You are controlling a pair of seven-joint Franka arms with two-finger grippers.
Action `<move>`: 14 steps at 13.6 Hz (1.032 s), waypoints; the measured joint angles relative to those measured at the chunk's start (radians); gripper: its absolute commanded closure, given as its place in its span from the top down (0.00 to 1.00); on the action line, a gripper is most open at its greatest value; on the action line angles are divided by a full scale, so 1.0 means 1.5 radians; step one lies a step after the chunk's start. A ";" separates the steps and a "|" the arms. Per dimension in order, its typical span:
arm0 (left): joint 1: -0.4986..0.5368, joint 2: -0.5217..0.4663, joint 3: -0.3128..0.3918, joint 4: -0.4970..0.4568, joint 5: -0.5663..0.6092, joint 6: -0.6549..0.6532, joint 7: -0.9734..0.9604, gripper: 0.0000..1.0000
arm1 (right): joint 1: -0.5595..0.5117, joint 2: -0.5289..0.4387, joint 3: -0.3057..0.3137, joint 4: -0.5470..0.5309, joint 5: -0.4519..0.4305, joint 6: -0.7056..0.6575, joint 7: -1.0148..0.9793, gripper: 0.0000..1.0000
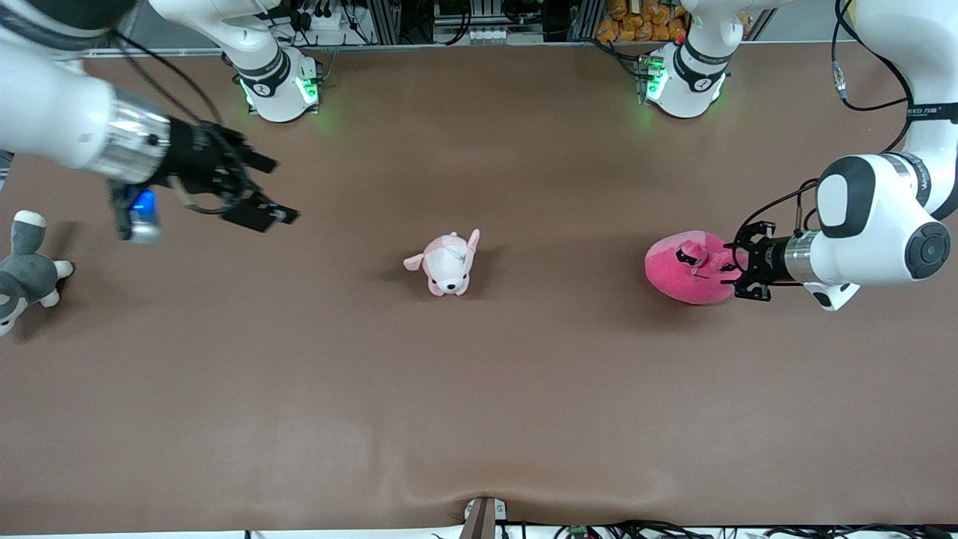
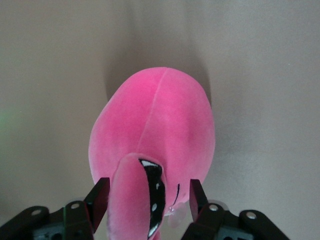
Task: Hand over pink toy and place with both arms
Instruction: 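Grasp the pink plush neck with the left gripper while the right gripper approaches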
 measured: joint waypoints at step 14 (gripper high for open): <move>-0.003 -0.019 -0.027 0.048 -0.001 -0.053 -0.001 0.00 | 0.154 0.090 -0.002 0.001 0.000 0.160 0.245 1.00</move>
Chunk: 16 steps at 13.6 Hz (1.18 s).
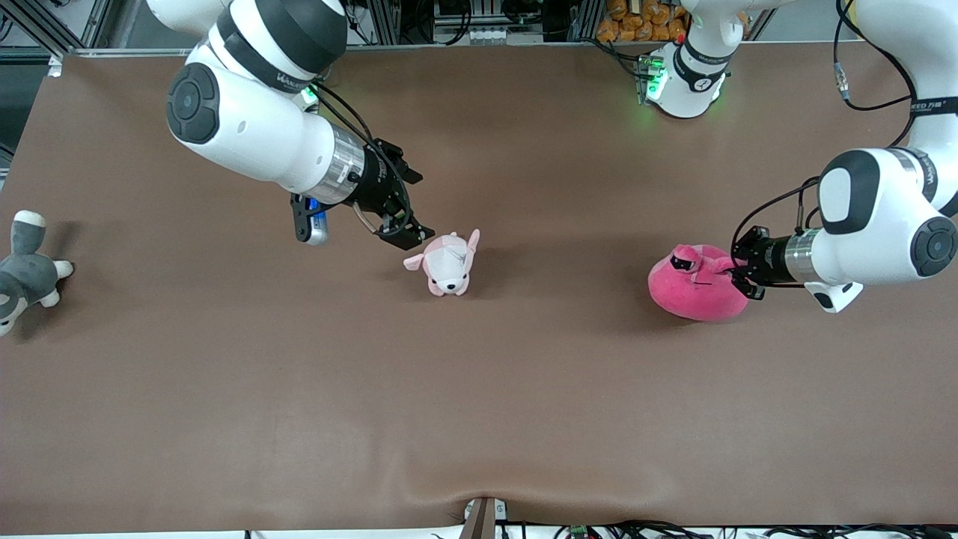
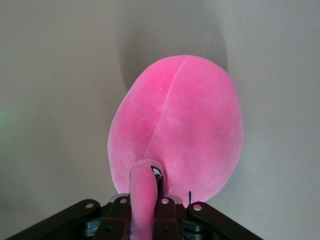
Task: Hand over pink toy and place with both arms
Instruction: 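Grasp the pink plush neck with the left gripper while the right gripper approaches, then lift the pink plush toward the right gripper with the left gripper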
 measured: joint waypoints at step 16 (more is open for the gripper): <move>-0.105 0.005 -0.103 0.182 -0.167 -0.073 -0.350 0.00 | 0.148 0.051 0.001 0.000 -0.034 0.254 0.264 1.00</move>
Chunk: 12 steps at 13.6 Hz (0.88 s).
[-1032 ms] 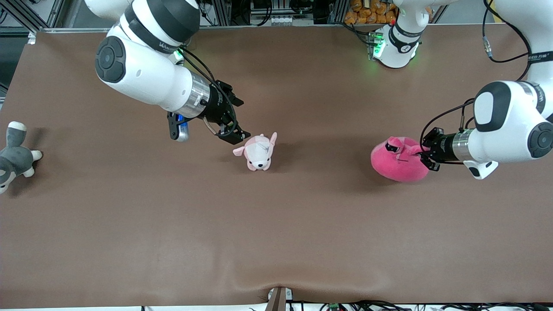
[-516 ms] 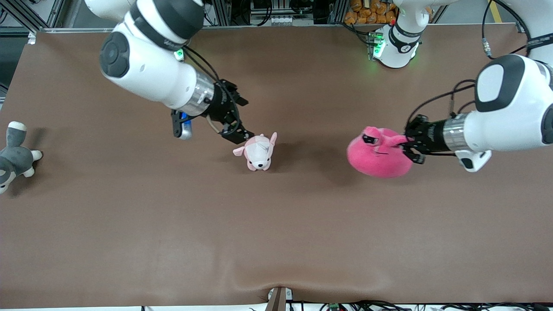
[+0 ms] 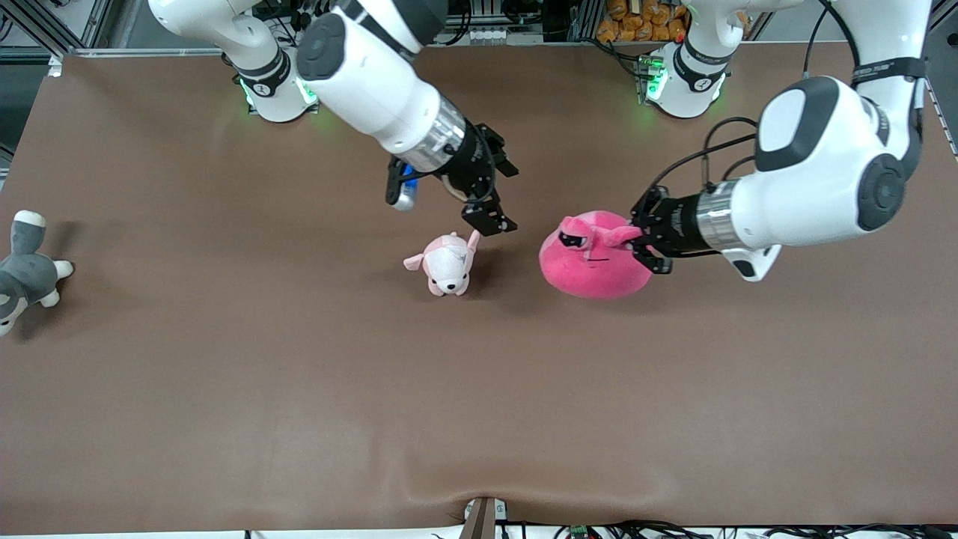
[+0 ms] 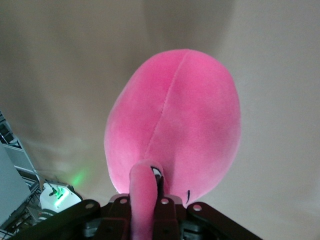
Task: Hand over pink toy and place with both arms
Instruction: 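Lift the pink plush toward the right gripper with the left gripper, then grasp the plush neck with the right gripper while the left gripper releases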
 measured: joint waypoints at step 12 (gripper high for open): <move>-0.076 0.013 -0.002 0.011 -0.013 0.040 -0.099 0.00 | 0.038 0.053 -0.001 0.001 -0.143 0.091 0.084 0.00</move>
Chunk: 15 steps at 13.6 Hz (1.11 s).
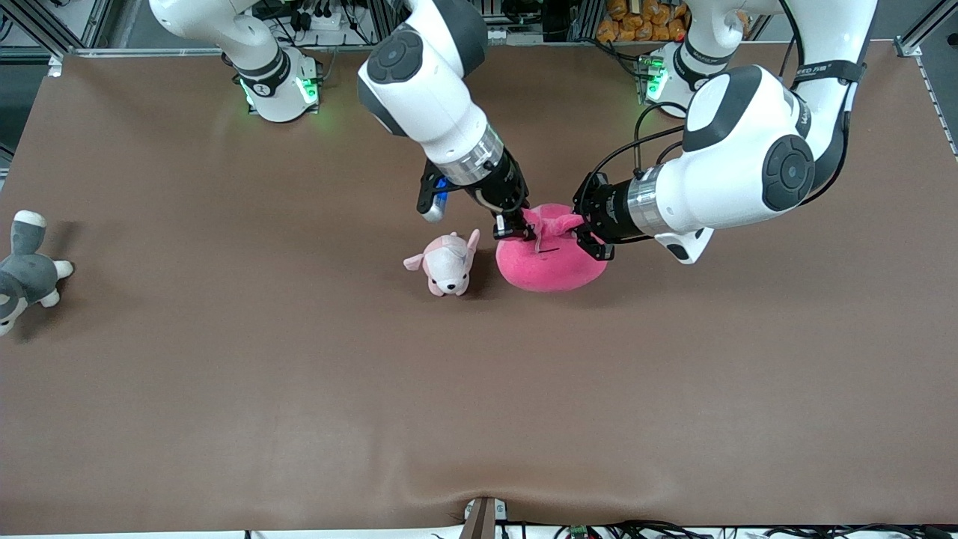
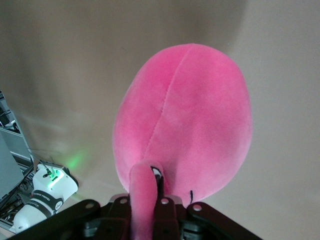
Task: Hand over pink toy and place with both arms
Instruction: 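Grasp the plush neck with the right gripper while the left gripper releases, then carry the pink plush past the bunny and lower it with the right gripper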
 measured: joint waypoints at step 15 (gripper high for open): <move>0.078 -0.034 0.011 0.070 0.157 -0.207 0.301 1.00 | -0.317 -0.005 -0.024 0.111 0.036 -0.299 -0.215 0.00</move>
